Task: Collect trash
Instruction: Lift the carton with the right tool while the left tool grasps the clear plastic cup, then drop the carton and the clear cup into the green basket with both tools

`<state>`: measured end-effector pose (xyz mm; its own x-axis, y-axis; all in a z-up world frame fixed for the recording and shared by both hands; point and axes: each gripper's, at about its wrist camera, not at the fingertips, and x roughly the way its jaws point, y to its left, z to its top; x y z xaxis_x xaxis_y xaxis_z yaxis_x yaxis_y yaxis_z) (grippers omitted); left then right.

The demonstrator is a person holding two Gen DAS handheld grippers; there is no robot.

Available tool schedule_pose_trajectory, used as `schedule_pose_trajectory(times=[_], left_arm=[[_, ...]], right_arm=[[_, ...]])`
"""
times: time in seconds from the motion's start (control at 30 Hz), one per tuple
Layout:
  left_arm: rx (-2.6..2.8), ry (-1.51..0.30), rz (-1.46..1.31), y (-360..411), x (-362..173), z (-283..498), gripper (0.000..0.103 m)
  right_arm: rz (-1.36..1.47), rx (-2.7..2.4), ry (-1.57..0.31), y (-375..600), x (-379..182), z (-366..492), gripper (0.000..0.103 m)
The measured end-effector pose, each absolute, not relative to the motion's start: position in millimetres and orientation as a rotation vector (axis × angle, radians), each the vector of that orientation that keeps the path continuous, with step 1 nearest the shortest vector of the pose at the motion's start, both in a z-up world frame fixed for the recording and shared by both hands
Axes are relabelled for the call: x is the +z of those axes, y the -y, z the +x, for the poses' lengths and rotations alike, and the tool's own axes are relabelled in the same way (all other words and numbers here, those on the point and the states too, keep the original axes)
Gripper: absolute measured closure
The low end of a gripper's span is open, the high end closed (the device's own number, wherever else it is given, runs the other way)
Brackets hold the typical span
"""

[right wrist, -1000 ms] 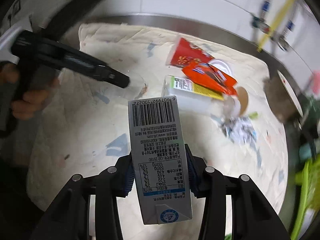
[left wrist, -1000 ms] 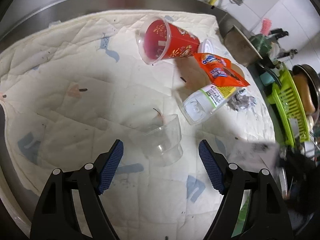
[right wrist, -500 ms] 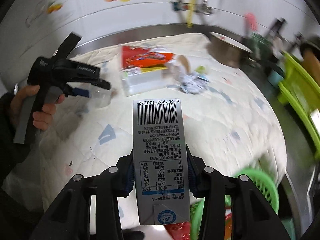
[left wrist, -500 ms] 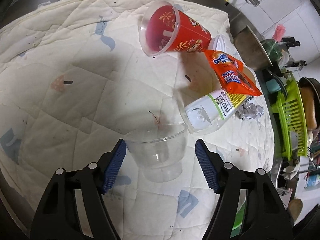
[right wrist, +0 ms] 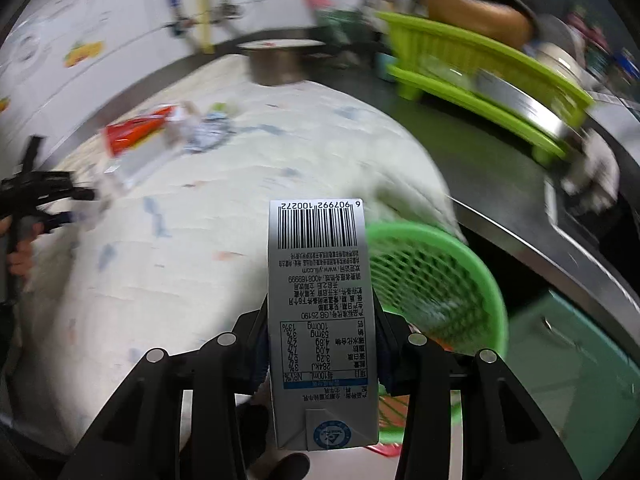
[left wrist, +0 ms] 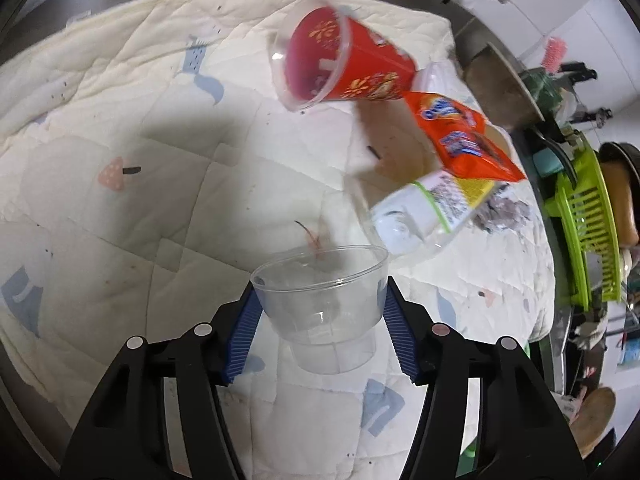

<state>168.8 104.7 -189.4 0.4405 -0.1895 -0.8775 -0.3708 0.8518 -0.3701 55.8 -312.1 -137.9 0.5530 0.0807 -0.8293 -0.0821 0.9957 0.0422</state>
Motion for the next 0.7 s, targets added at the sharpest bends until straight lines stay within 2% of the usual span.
schedule_pose_trajectory(times=[0.33,0.7], left_arm=[[-0.045,-1.079,-0.496,-64,-150,143,0.045],[-0.211,-1.063,-0.366,3,-120,134,0.045]], right_arm=[[0.142,-0.119,-1.108,389,-206,63,0.062],[0.168,-0.164,-1.199,397,-263,86,0.061]])
